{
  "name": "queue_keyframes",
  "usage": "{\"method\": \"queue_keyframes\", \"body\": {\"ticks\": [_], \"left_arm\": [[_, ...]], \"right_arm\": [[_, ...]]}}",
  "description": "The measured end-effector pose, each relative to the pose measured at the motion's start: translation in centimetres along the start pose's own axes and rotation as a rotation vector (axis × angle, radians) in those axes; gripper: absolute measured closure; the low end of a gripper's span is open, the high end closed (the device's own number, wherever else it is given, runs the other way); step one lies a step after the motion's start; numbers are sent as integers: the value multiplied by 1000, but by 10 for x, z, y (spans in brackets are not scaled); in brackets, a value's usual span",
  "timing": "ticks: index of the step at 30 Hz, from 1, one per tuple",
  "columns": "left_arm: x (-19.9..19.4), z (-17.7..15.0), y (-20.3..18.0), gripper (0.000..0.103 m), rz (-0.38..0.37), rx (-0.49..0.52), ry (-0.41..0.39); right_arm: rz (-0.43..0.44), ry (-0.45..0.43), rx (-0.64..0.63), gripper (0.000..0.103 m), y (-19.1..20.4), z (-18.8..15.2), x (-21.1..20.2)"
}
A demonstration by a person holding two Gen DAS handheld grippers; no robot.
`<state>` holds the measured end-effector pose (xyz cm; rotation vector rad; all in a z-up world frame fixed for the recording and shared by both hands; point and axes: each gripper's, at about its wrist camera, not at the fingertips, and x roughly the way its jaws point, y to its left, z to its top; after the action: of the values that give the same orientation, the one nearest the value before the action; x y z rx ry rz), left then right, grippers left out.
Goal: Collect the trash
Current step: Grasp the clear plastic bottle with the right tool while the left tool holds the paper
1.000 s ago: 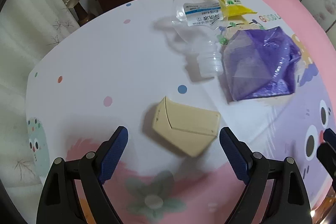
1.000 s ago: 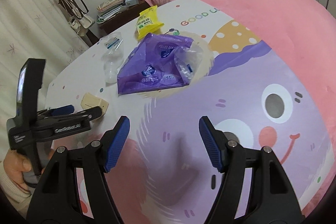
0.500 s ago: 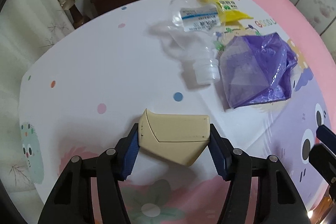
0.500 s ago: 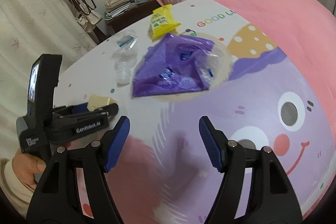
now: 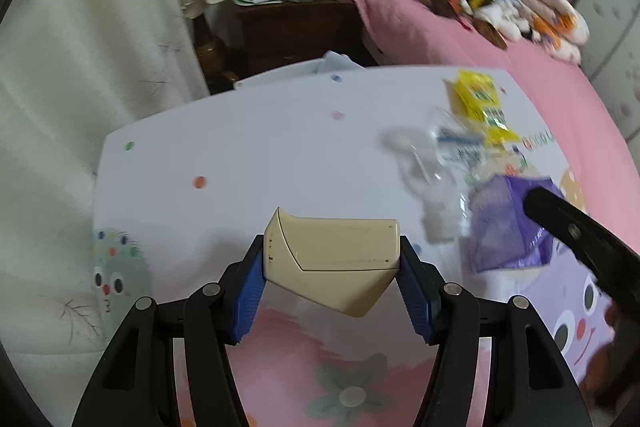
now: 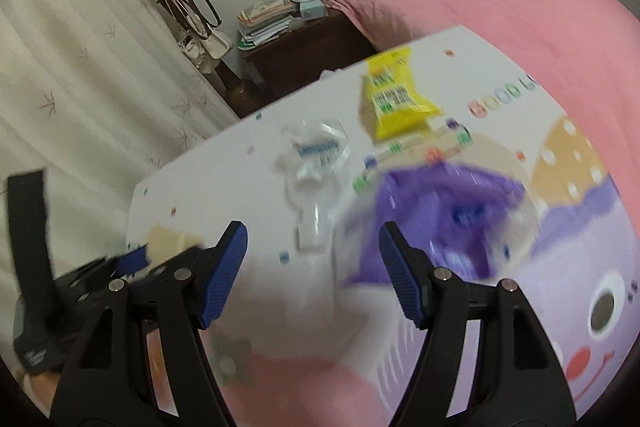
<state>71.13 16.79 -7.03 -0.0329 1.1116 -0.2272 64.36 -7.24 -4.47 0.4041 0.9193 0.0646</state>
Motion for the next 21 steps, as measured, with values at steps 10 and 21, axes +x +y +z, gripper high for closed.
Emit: {"method": "queue_keyframes", "body": {"ticks": [10, 21], "left_arm": [[-13, -5, 61, 41, 36, -122, -3], [-9, -16, 63, 41, 39, -139, 13]], "right_arm": [[-42, 51, -1, 37, -8, 45, 73], [-66, 111, -29, 79, -5, 51, 120]]}}
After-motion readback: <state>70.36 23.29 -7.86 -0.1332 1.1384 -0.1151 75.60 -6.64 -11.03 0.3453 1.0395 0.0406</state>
